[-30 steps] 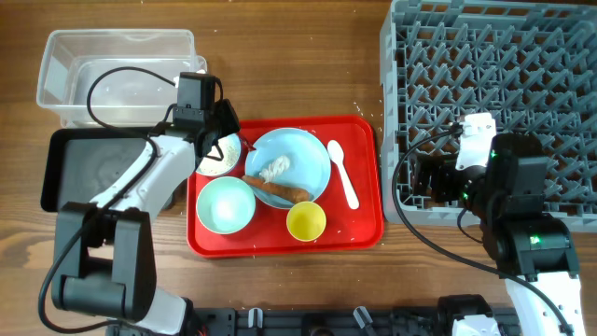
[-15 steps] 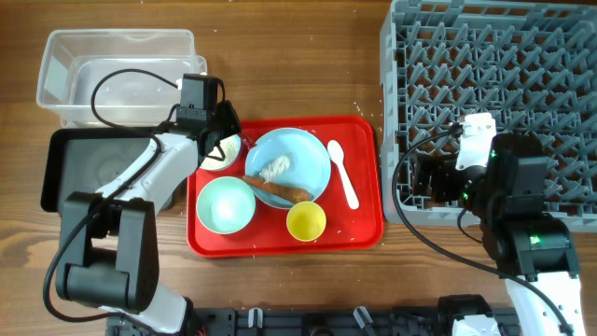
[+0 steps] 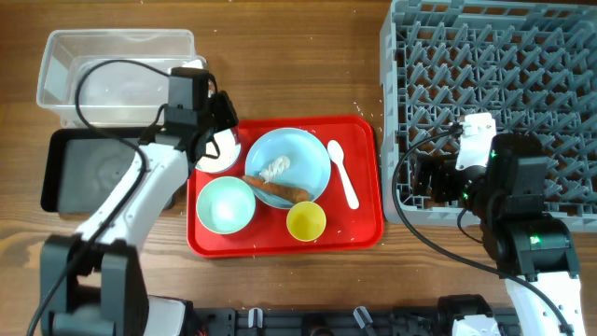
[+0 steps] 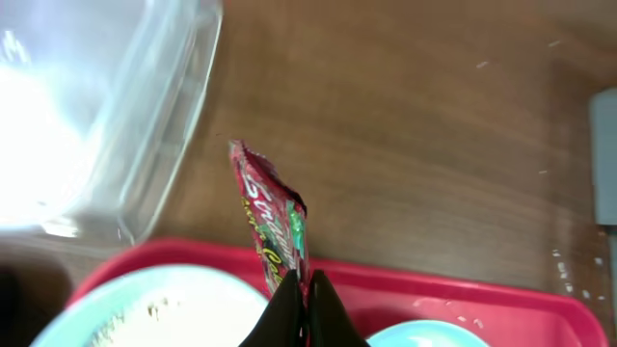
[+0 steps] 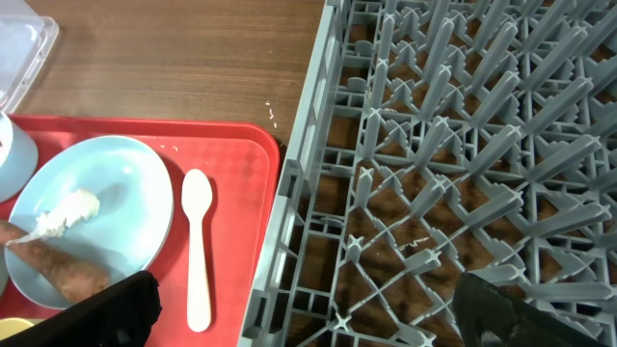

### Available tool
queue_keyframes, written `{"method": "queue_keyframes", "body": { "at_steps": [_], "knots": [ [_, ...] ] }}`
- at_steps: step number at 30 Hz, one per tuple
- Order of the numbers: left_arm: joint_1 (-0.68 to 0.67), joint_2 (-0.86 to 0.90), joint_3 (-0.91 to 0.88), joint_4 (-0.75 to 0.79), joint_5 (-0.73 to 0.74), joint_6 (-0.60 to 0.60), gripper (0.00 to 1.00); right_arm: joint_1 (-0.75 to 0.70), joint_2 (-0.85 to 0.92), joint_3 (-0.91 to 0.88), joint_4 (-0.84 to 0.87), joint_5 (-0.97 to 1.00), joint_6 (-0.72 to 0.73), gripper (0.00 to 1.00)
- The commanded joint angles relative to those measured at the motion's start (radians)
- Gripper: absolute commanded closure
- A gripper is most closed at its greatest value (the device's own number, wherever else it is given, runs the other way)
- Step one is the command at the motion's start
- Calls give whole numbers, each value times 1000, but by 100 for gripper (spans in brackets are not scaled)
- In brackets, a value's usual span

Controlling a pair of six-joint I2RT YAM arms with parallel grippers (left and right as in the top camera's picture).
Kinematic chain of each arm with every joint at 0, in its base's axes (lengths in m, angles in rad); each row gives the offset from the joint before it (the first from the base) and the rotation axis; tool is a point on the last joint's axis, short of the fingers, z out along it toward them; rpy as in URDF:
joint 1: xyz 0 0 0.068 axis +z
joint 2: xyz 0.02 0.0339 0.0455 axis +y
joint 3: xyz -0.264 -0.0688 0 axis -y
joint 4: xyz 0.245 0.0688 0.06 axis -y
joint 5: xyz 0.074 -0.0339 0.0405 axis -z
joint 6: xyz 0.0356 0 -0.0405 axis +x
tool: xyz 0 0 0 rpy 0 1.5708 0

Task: Sort waste into correct bins and load items into the dishwasher rack
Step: 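Carry the wrapper with the left gripper into the clear plastic bin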

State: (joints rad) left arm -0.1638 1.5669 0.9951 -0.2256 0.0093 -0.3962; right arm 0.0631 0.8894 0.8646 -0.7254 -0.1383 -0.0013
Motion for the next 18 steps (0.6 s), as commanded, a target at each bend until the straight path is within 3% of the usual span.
{"method": "queue_keyframes", "body": {
  "at_steps": [1, 9, 10, 12, 15, 18],
  "knots": [
    [18, -93, 40, 70, -126, 102, 96, 6, 4, 24, 2, -19, 11, 0],
    [217, 39, 40, 324, -145, 101, 95, 6, 4, 24, 2, -19, 11, 0],
    [230, 72, 40, 353, -145, 101, 91, 6, 4, 24, 2, -19, 11, 0],
    [248, 106, 40, 394, -145, 101, 56, 6, 4, 24, 2, -19, 12, 0],
    [265, 106, 41, 412, -145, 101, 47, 6, 4, 24, 2, -19, 12, 0],
    [249, 47, 42, 338, -111, 102, 46, 6, 4, 24, 2, -19, 11, 0]
  ]
}}
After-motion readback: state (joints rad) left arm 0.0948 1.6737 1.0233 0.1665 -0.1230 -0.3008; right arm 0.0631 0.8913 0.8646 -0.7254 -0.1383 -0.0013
